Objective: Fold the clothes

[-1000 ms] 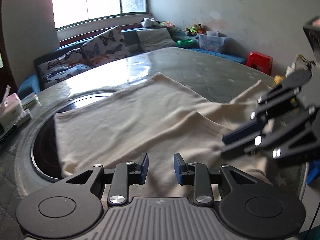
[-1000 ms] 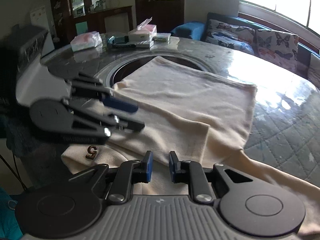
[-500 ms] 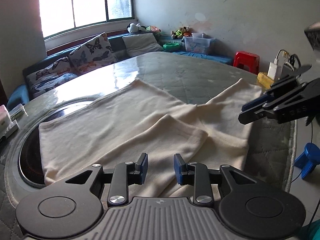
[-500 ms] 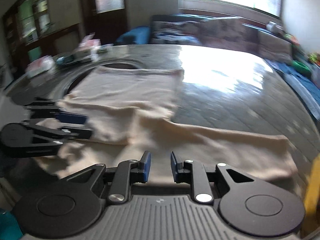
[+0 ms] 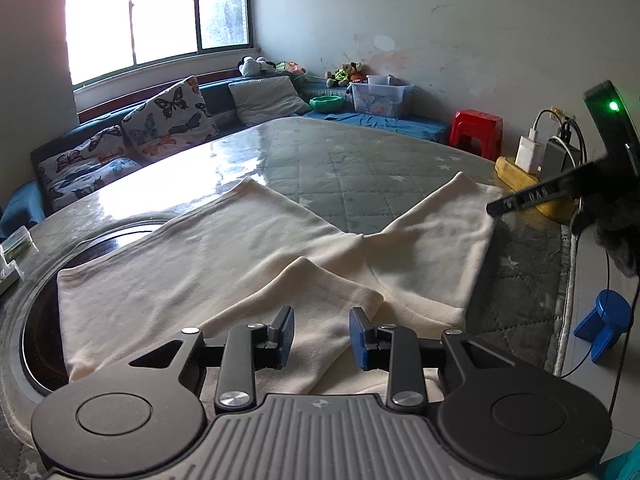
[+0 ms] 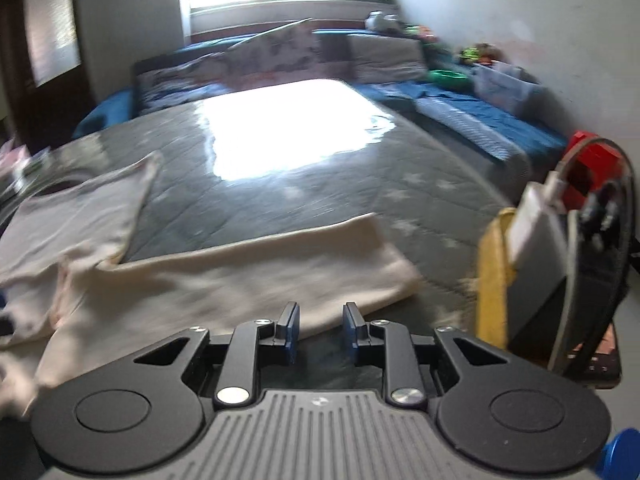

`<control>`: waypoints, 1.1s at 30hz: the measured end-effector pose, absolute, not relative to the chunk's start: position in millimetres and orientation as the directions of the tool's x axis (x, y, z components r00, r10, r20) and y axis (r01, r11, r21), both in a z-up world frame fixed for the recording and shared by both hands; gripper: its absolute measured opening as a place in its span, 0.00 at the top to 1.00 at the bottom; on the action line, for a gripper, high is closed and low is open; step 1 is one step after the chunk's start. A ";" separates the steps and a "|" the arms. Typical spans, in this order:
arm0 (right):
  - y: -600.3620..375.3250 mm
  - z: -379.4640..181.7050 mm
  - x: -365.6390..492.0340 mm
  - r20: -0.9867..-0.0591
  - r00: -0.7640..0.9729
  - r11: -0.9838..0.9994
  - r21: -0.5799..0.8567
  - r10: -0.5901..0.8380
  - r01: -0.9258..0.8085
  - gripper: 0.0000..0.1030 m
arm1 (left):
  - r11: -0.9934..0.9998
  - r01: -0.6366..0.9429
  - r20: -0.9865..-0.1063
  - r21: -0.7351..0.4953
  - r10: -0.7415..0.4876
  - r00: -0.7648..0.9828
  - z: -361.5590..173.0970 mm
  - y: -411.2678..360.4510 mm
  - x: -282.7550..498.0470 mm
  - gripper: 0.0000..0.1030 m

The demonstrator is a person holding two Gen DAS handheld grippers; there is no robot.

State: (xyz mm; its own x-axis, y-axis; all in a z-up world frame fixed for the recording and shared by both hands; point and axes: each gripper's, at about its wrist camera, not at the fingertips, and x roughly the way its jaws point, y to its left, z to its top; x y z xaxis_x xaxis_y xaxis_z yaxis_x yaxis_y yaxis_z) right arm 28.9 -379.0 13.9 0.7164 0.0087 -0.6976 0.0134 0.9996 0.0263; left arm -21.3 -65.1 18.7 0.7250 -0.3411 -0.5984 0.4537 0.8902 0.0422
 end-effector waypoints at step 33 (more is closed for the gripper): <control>-392.0 -1.8 47.9 -0.665 0.740 0.982 0.052 -0.101 0.181 0.80 | 0.896 0.442 -0.621 0.038 -0.326 0.713 12.3 -63.9 -21.4 0.65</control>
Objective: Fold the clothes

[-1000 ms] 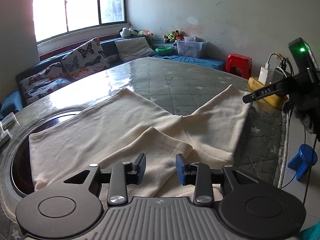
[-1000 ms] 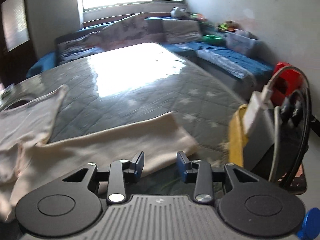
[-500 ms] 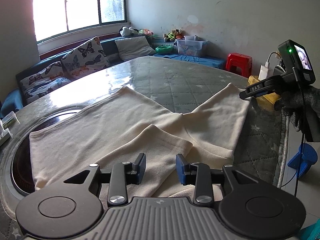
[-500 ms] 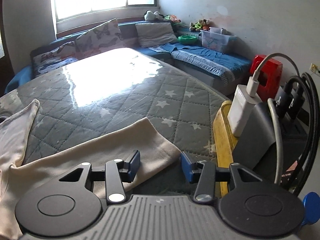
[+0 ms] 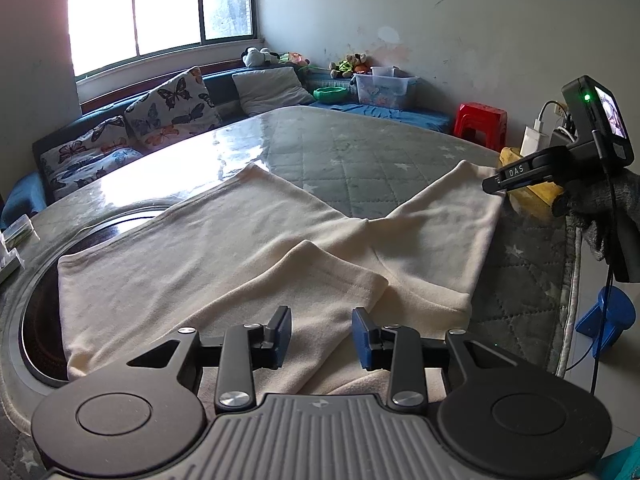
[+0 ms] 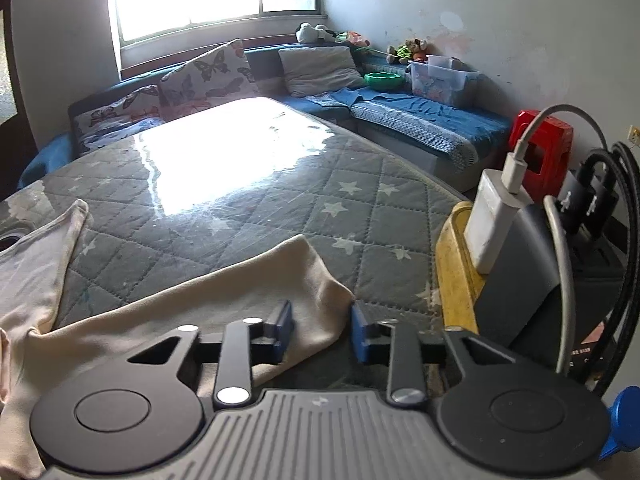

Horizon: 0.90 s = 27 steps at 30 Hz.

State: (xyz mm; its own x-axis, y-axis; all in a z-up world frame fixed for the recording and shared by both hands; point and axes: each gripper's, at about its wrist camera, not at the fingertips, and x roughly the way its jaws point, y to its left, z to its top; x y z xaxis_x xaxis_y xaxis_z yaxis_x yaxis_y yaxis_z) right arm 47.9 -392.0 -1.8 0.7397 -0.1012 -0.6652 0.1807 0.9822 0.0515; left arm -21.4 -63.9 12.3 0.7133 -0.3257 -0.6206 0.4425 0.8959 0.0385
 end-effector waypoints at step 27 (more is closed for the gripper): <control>-294.8 123.8 27.4 -0.470 0.754 0.889 0.227 0.459 -0.399 0.93 | 0.951 0.308 -0.601 0.025 -0.232 0.765 22.7 -24.0 -38.6 0.46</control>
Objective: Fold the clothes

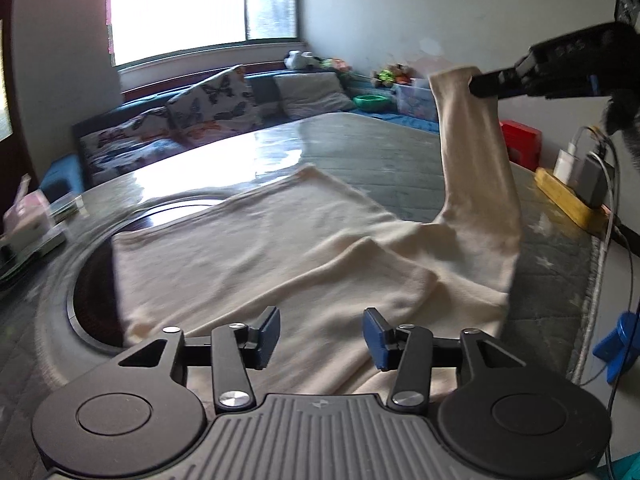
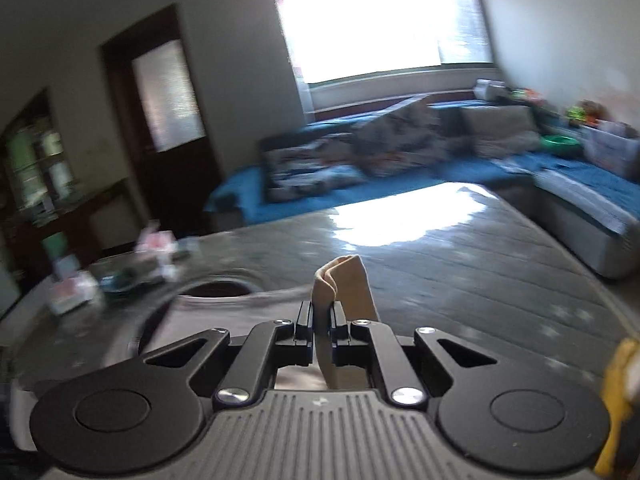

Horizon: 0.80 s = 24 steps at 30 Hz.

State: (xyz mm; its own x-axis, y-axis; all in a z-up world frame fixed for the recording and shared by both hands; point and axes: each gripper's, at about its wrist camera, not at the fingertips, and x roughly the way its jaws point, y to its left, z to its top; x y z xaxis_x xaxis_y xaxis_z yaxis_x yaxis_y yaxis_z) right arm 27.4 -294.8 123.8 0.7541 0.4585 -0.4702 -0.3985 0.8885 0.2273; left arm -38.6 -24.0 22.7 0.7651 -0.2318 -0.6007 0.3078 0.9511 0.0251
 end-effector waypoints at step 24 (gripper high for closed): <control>-93.4 76.8 16.5 -0.618 0.362 0.582 0.193 0.698 -0.790 0.85 | 0.999 0.042 -0.556 -0.031 -0.052 0.830 36.3 59.9 -89.2 0.18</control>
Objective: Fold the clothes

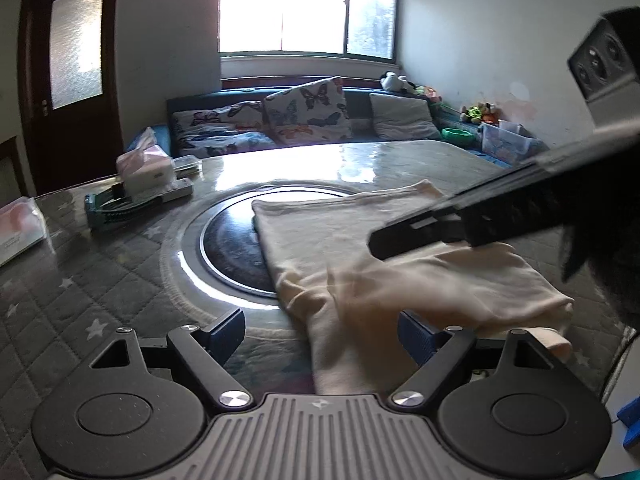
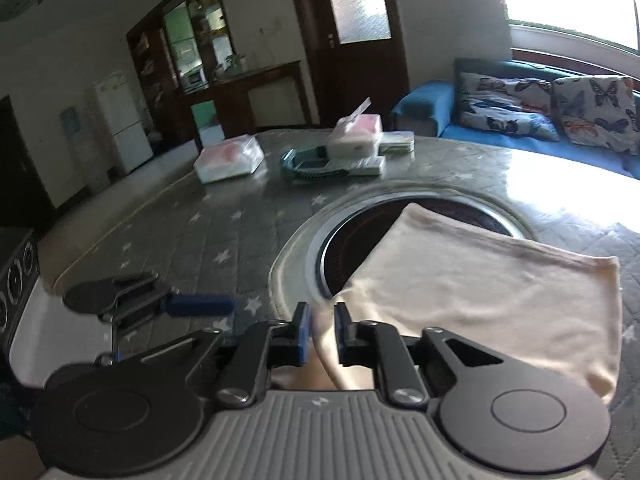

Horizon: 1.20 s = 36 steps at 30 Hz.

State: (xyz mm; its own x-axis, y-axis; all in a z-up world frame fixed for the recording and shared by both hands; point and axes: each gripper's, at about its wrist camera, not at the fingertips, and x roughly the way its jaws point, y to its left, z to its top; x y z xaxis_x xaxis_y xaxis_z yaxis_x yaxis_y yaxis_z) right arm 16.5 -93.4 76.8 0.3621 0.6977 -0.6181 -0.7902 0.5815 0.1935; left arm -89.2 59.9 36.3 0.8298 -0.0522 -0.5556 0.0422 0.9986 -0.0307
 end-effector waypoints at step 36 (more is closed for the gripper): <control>-244.5 36.0 -15.0 -0.745 0.581 0.764 -0.151 0.329 -0.627 0.51 | 0.985 0.170 -0.522 0.039 -0.125 0.844 78.4 18.4 -71.6 0.95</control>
State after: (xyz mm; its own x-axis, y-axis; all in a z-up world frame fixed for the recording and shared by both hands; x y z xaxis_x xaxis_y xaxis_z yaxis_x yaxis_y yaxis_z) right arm -15.0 -244.5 36.0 0.5806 0.3293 -0.7447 -0.6274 0.7638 -0.1514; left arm -71.6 18.4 78.4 0.8439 -0.1249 -0.5217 0.1696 0.9848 0.0386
